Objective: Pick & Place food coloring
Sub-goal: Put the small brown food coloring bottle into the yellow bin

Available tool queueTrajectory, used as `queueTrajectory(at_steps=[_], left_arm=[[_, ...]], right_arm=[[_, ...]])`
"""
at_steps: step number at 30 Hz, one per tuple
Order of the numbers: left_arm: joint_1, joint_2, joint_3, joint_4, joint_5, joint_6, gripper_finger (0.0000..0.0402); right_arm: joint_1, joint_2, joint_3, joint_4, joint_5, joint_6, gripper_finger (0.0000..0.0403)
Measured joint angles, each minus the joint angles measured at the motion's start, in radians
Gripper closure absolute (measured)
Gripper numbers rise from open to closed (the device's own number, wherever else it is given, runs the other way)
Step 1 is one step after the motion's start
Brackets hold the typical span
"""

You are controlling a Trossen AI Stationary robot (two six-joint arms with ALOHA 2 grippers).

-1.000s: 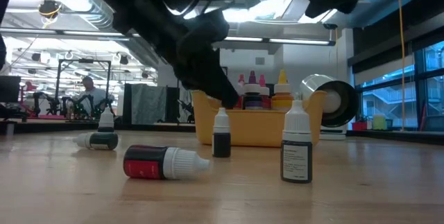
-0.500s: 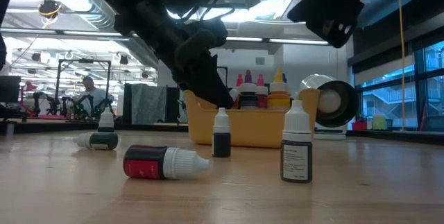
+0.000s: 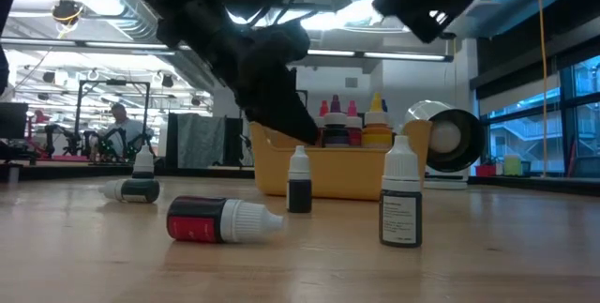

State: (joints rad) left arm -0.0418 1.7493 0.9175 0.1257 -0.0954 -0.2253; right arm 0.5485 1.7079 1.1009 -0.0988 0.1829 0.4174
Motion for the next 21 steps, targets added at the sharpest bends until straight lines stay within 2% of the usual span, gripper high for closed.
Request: queueTrajectory(at_steps=[9, 15, 21], left_arm=[[-0.002, -0.026, 0.067, -0.01, 0.198, 0.002, 0.0298], [-0.027, -0.085, 0.09, -0.002, 0.187, 0.05, 0.0301], [-0.055, -0.153, 0.09, 0.005, 0.164, 0.094, 0.0297]], right_arm=[[0.019, 0.174, 0.126, -0.078, -0.035, -0.033, 0.0314], [0.018, 0.229, 0.185, -0.176, -0.034, 0.025, 0.0314], [0.015, 0.229, 0.189, -0.179, -0.061, 0.049, 0.0314]])
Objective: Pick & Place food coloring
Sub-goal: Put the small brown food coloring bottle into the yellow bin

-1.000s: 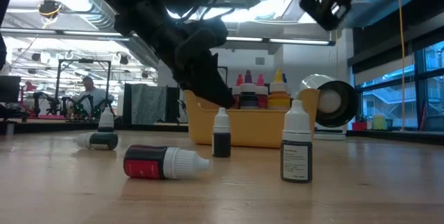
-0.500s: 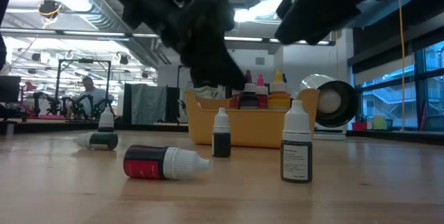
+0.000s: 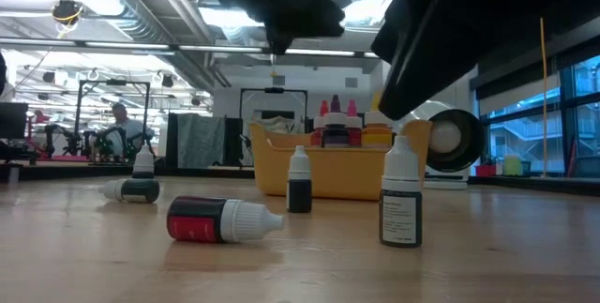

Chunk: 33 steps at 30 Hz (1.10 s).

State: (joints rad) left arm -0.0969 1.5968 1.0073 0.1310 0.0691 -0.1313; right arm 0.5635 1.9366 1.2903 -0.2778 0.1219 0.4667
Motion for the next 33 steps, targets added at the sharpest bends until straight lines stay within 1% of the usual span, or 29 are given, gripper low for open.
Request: queueTrajectory(at_steps=[3, 6, 10, 15, 19, 23, 29, 33], left_arm=[[-0.003, -0.023, 0.0, -0.001, -0.023, -0.001, 0.0299], [-0.011, -0.044, 0.0, 0.001, -0.029, -0.002, 0.0301], [-0.027, -0.047, 0.0, 0.009, -0.05, -0.014, 0.03], [-0.044, -0.047, 0.0, 0.015, -0.053, -0.021, 0.0298], [-0.054, -0.047, 0.0, 0.015, -0.054, -0.022, 0.0301], [-0.053, -0.047, 0.0, 0.006, -0.054, -0.023, 0.03], [-0.055, -0.047, 0.0, 0.0, -0.054, -0.03, 0.0298], [-0.055, -0.047, 0.0, 0.0, -0.054, -0.031, 0.0301]], right_arm=[[-0.001, 0.0, 0.0, -0.001, -0.002, -0.004, 0.0308], [-0.005, 0.0, 0.0, -0.004, -0.004, -0.028, 0.0287], [-0.013, 0.0, 0.0, -0.008, -0.035, -0.061, 0.0235], [-0.019, -0.017, -0.001, -0.064, -0.067, -0.079, 0.0164], [-0.018, -0.024, -0.001, -0.09, -0.066, -0.084, 0.0134], [-0.018, -0.024, -0.001, -0.091, -0.058, -0.082, 0.013], [-0.018, -0.024, -0.001, -0.092, -0.038, -0.077, 0.0145], [-0.018, -0.024, -0.001, -0.092, 0.008, -0.09, 0.0155]])
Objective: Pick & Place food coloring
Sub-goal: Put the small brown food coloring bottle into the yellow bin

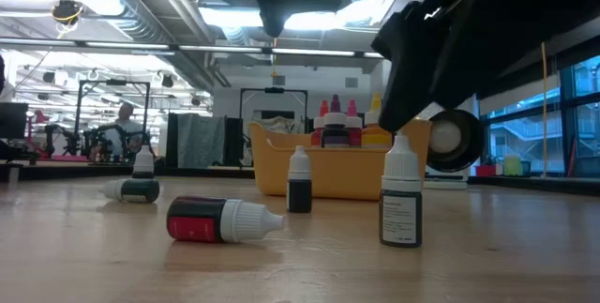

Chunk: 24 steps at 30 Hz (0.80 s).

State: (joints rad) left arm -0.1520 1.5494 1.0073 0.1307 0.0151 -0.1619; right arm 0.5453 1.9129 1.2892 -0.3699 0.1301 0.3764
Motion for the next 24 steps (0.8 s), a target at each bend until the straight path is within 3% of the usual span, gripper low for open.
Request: queueTrajectory(at_steps=[14, 24], left_arm=[[0.0, 0.0, 0.0, -0.004, 0.0, 0.0, 0.0301], [0.0, 0.0, 0.0, -0.004, 0.0, 0.0, 0.0297]], right_arm=[[0.0, 0.041, -0.001, 0.086, 0.009, -0.045, 0.0209], [-0.002, 0.046, -0.001, 0.038, 0.017, -0.092, 0.0277]])
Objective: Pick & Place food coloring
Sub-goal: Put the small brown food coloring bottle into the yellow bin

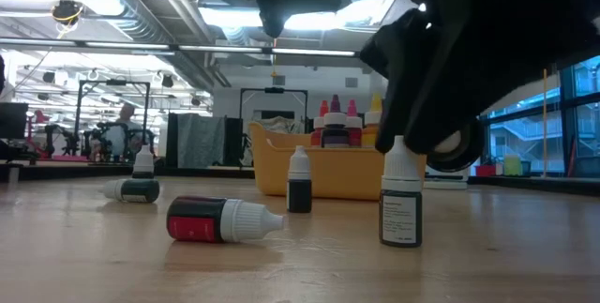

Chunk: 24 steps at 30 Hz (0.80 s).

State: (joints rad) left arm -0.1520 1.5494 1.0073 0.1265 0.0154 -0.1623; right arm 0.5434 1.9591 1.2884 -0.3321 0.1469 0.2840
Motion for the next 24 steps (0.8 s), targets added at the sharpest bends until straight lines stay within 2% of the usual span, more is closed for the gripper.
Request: queueTrajectory(at_steps=[4, 13, 16, 20, 24], left_arm=[[0.0, 0.0, 0.0, 0.0, 0.0, 0.0, 0.03], [0.0, 0.001, 0.0, -0.019, 0.0, 0.0, 0.0298], [0.0, 0.001, 0.0, -0.019, 0.0, 0.0, 0.0298], [0.0, 0.001, 0.0, -0.019, 0.0, 0.0, 0.0301], [0.0, -0.017, 0.0, -0.03, 0.0, 0.0, 0.0301]], right_arm=[[-0.002, 0.014, 0.0, 0.009, 0.009, -0.011, 0.0289], [-0.013, 0.027, 0.0, 0.021, 0.01, -0.028, 0.029], [-0.013, 0.027, 0.0, 0.007, 0.009, -0.027, 0.0306], [-0.019, 0.027, 0.0, 0.003, 0.008, 0.008, 0.0346], [-0.03, 0.014, 0.0, -0.031, -0.006, 0.038, 0.035]])
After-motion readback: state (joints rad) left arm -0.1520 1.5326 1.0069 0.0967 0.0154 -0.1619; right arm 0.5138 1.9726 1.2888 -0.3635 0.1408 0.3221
